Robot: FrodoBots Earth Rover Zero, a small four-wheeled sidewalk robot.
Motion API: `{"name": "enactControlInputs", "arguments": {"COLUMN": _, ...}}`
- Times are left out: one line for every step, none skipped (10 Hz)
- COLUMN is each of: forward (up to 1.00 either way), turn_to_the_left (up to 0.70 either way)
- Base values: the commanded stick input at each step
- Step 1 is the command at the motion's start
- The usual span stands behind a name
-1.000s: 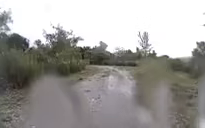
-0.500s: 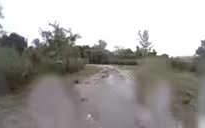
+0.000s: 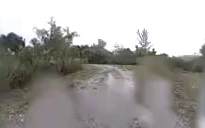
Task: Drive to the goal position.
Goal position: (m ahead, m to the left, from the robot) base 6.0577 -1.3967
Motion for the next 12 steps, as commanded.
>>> {"name": "enactControlInputs", "arguments": {"forward": 0.85, "turn_to_the_left": 0.00}}
{"name": "enactControlInputs", "arguments": {"forward": 0.85, "turn_to_the_left": 0.00}}
{"name": "enactControlInputs", "arguments": {"forward": 0.85, "turn_to_the_left": 0.00}}
{"name": "enactControlInputs", "arguments": {"forward": 0.85, "turn_to_the_left": 0.00}}
{"name": "enactControlInputs", "arguments": {"forward": 0.85, "turn_to_the_left": 0.00}}
{"name": "enactControlInputs", "arguments": {"forward": 0.85, "turn_to_the_left": 0.00}}
{"name": "enactControlInputs", "arguments": {"forward": 0.85, "turn_to_the_left": 0.00}}
{"name": "enactControlInputs", "arguments": {"forward": 0.85, "turn_to_the_left": 0.00}}
{"name": "enactControlInputs", "arguments": {"forward": 0.85, "turn_to_the_left": 0.00}}
{"name": "enactControlInputs", "arguments": {"forward": 0.85, "turn_to_the_left": 0.00}}
{"name": "enactControlInputs", "arguments": {"forward": 0.85, "turn_to_the_left": 0.00}}
{"name": "enactControlInputs", "arguments": {"forward": 0.85, "turn_to_the_left": 0.00}}
